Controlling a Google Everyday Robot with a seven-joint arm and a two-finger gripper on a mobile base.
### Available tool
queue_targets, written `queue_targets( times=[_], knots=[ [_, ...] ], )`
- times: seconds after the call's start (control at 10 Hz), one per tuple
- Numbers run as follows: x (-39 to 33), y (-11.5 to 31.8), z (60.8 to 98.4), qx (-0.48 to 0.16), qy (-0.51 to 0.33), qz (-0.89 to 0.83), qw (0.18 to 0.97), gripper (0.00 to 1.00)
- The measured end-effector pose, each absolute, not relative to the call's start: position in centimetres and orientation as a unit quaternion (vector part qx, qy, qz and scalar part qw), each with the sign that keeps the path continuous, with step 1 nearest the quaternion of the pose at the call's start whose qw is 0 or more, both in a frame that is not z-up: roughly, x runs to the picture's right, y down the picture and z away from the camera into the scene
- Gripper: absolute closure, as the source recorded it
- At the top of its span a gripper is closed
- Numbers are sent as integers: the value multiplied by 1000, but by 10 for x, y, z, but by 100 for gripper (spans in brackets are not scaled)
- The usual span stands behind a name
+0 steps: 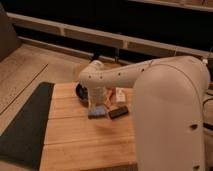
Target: Place the white sponge in the ceramic bowl
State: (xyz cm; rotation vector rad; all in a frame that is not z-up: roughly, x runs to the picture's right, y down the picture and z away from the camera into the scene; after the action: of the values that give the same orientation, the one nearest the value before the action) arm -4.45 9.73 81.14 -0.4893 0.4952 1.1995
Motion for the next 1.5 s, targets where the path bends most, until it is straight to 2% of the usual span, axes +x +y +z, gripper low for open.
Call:
queue_targets(
  times=[0.4,0.7,1.2,1.4,1.5],
  knots=[
    [-67,88,855,-244,181,519,799,35],
    [-74,98,881,-274,165,514,796,35],
    [-70,126,896,-317,185,524,769,35],
    [-64,134,897,-322,204,525,760,42],
    [-61,137,899,-322,215,526,757,52]
  ],
)
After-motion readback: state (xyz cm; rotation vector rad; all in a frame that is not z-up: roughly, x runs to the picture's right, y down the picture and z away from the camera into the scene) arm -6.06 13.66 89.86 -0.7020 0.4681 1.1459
